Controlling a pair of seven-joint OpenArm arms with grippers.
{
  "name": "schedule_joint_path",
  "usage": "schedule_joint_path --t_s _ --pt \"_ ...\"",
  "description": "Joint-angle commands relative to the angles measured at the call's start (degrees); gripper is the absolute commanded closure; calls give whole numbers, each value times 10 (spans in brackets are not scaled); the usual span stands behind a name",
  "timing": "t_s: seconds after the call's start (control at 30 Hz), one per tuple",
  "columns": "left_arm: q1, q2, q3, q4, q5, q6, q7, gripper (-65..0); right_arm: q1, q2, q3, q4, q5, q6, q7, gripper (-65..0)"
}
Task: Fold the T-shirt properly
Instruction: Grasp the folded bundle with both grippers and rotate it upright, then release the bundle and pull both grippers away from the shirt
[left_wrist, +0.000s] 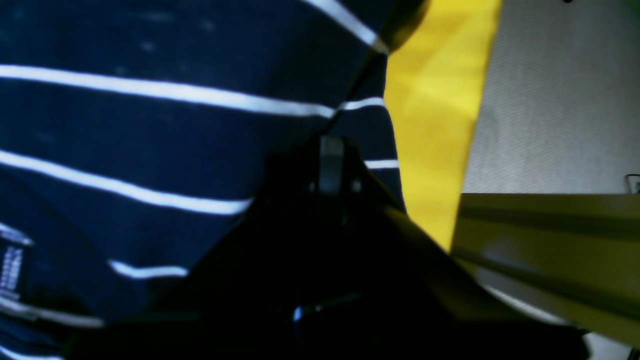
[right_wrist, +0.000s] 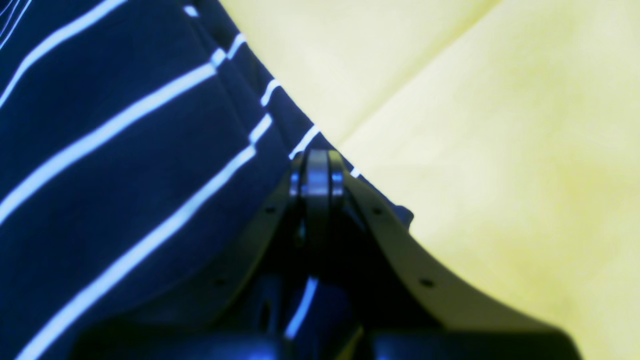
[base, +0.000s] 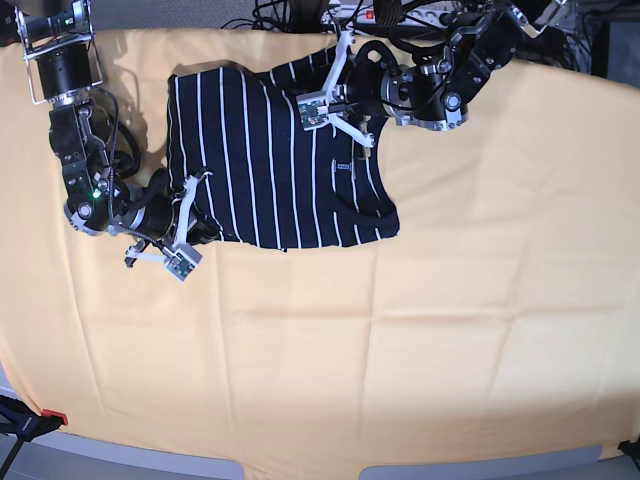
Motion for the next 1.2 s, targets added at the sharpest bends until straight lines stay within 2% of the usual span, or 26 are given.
schedule_joint_path --t_s 0.0,0.17,0.37,0.43,0.57,0.7,0.77,0.97,1.07,1.17 --pt "-14 -14 -5 3 42 14 19 0 -3 12 2 13 -3 4 -16 0" --pt "-59 -57 -5 0 52 17 4 0 -48 34 3 66 23 4 -16 0" --pt "-119 -106 -5 -31 100 38 -73 0 -120 54 4 132 23 -49 -15 0" --pt "-143 -108 -5 -54 108 39 -111 0 -146 54 4 154 23 -63 -9 0" --pt "-178 -103 -5 -120 108 62 -200 0 -202 52 8 206 3 -97 -7 0" --pt "-209 -98 -5 -192 112 66 -315 0 -267 30 30 267 -40 -143 -7 0" --pt "-231 -91 -5 -226 130 71 -349 0 -295 14 46 294 -55 -159 -7 0" --pt "-297 -73 -5 -291 138 119 -343 0 -353 -43 112 354 -68 -205 -5 0" --pt "-325 -77 -6 -287 126 134 -266 0 -361 -54 146 373 -74 -212 -2 0" --pt "-344 -89 -24 -268 52 137 -183 0 -358 -54 210 373 -71 -215 21 0"
